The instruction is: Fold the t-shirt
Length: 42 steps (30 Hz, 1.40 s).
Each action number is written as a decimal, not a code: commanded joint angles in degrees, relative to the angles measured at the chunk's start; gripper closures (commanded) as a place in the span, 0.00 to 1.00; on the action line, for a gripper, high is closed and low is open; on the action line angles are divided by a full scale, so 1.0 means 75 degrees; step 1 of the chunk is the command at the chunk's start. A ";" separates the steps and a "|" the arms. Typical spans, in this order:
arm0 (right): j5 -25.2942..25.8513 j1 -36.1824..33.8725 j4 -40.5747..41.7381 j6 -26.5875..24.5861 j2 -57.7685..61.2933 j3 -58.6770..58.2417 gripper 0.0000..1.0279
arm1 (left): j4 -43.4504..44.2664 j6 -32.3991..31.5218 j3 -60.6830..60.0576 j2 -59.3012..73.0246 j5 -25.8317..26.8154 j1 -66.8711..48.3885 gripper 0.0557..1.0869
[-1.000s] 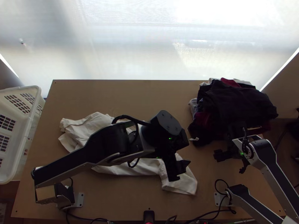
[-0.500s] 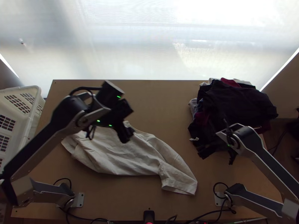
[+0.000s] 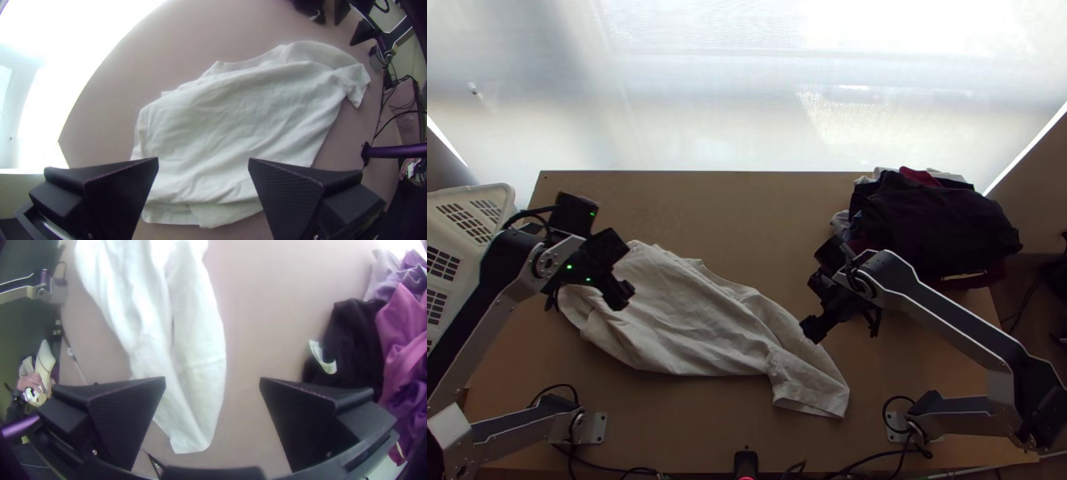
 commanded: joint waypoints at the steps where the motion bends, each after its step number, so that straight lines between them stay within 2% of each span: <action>1: -0.0594 0.0357 -0.0162 0.0004 0.0286 0.0079 0.05 | 0.0426 0.1390 -0.0698 -0.0170 -0.0166 0.1685 0.05; 8: -0.0805 0.0380 0.0037 -0.0020 0.0333 -0.0319 0.07 | 0.0754 0.1777 -0.0956 -0.0135 -0.0272 0.2142 0.05; 10: -0.0805 0.0380 0.0237 -0.0125 0.0357 -0.0460 0.10 | 0.0918 0.1777 -0.1050 -0.0135 -0.0260 0.1989 0.05; 18: -0.0805 0.0380 0.1022 -0.0196 0.0626 -0.0976 0.10 | 0.1762 0.1812 -0.1261 0.0006 -0.0565 0.0841 0.05; 21: -0.0816 0.0380 0.1327 -0.0196 0.0661 -0.1151 0.21 | 0.1844 0.1812 -0.1167 0.0135 -0.0740 0.0642 0.05; 27: -0.0863 0.0403 0.1631 -0.0196 0.0720 -0.1245 0.24 | 0.1926 0.1706 -0.1202 0.0135 -0.0740 0.0560 0.05; 42: -0.0828 0.0216 0.1830 -0.0512 0.0802 -0.1069 0.23 | 0.1855 0.1765 -0.1272 -0.0182 -0.0822 0.0571 0.05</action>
